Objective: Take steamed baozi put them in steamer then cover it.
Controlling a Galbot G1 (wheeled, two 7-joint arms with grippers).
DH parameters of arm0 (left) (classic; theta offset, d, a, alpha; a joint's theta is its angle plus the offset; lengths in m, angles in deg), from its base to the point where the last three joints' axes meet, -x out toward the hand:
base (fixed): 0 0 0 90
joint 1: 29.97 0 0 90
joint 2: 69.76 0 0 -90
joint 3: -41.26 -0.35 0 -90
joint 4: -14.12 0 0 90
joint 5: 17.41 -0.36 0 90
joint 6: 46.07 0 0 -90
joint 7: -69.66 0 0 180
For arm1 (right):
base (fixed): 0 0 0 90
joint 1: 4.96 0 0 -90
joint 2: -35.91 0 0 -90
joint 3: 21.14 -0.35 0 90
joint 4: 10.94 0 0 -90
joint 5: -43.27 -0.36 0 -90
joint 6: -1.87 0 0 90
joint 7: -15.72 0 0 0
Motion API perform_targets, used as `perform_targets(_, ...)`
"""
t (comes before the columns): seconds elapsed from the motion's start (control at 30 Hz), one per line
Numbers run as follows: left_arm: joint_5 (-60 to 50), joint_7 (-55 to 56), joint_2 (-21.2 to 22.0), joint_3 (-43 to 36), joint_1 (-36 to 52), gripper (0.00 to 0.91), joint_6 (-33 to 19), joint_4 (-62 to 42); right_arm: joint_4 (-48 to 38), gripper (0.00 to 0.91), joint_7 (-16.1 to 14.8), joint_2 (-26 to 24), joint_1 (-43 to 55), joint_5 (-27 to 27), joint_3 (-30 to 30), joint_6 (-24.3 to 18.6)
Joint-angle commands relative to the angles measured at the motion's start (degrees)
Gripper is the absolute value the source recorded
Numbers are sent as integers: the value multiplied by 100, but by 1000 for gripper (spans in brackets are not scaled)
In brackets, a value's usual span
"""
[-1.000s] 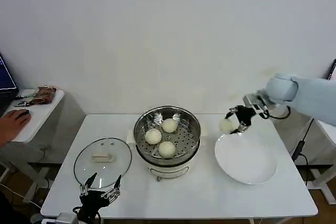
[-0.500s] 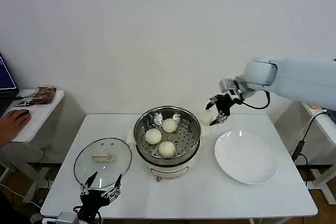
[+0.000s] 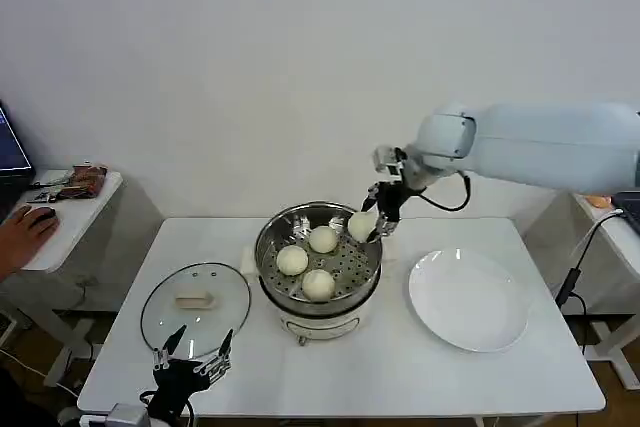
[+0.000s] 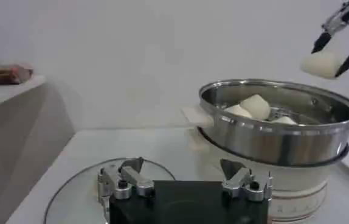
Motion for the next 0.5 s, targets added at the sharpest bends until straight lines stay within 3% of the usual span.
perform_targets(0.03, -1, 4, -1, -2, -13, 907, 3, 10, -71, 695, 186, 322, -138, -416, 24, 390)
perform_targets(0.5, 8, -3, -13, 2, -1, 907, 5, 4, -286, 695, 253, 630, -494, -270, -20, 548)
